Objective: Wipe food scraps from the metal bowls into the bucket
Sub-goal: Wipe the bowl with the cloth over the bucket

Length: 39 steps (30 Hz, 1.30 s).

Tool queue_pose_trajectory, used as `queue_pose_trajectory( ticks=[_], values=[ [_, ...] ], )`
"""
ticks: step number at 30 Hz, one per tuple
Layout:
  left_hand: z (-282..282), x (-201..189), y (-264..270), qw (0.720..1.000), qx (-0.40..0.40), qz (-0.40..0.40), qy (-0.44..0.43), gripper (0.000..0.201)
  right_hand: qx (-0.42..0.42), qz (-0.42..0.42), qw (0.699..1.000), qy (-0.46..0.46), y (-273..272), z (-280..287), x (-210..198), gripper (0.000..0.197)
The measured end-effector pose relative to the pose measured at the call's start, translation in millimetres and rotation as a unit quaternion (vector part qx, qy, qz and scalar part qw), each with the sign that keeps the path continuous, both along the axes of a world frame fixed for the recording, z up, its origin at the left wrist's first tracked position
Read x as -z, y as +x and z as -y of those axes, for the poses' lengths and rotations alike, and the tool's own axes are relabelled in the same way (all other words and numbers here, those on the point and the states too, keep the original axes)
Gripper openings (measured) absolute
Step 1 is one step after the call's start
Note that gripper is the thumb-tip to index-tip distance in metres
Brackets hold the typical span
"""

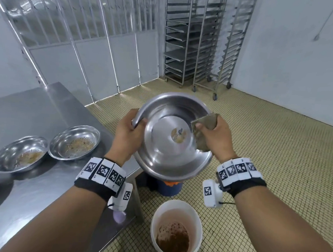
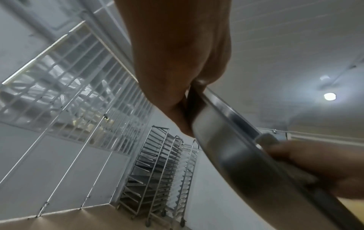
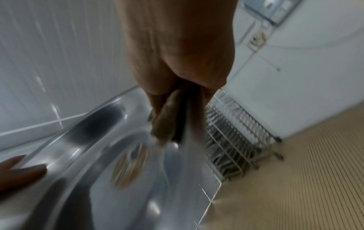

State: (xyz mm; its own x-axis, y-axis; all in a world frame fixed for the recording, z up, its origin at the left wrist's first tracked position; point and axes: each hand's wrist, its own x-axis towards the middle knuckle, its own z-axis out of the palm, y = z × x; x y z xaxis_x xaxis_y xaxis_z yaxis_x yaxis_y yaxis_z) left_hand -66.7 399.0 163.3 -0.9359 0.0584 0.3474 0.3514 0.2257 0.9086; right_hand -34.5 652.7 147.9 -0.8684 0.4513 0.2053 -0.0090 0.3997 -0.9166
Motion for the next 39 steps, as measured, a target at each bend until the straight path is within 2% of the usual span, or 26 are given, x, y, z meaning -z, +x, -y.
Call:
queue_pose_trajectory(
  ticks=[2,4,8,11,14,17,21,23,25,27,30,33,35,37,39],
  values=[
    [-2,-2,3,1.000,0.015,0.002,-0.022,0.023,-0.027,0.005,0.998,0.052,-1,-7,-20,0.024],
    [-4,-4,2,1.000,0.002,0.001,-0.005,0.020,-0.018,-0.010,0.998,0.063,-2,-9,-26,0.023],
    [-6,-6,-1,0.993,-0.061,0.002,0.096,0.015,0.017,0.006,1.000,-0.022,6,6,6,0.034],
    [-6,-3,6,0.997,-0.046,0.002,0.056,0.021,0.016,0.027,0.999,-0.008,7,2,13,0.038],
    [-10,2,14,1.000,0.014,0.014,-0.020,0.022,-0.018,0.029,0.997,0.071,2,-11,-14,0.033],
    [-13,7,14,1.000,0.003,0.029,0.011,0.015,-0.014,0.018,0.992,0.124,1,-14,-19,0.030],
    [-17,13,13,0.991,-0.076,0.027,0.109,0.013,0.042,0.019,0.999,0.009,2,-4,17,0.037],
    [-19,17,13,0.988,-0.097,0.018,0.119,0.010,0.042,0.029,0.998,-0.026,2,0,28,0.035],
    [-16,17,12,0.992,-0.083,0.020,0.091,0.009,0.034,0.022,0.999,-0.029,2,-1,24,0.032],
    [-9,14,7,0.998,-0.052,0.024,0.018,0.010,0.020,0.010,1.000,-0.002,1,-8,12,0.028],
    [4,2,-3,0.996,-0.001,0.019,-0.084,0.012,-0.026,0.007,0.996,0.085,4,-18,-8,0.027],
    [10,-11,-10,0.990,0.074,0.031,-0.114,0.022,-0.111,0.041,0.976,0.182,4,-16,-20,0.027],
    [9,-13,-10,0.983,0.093,0.001,-0.158,0.018,-0.133,0.045,0.966,0.219,3,-12,-22,0.025],
    [7,-10,-9,0.988,0.084,-0.005,-0.126,0.016,-0.106,0.009,0.973,0.203,4,-9,-20,0.021],
    [5,-3,-6,0.997,0.055,0.019,-0.048,0.017,-0.056,-0.027,0.990,0.130,6,-6,-10,0.018]
  ],
)
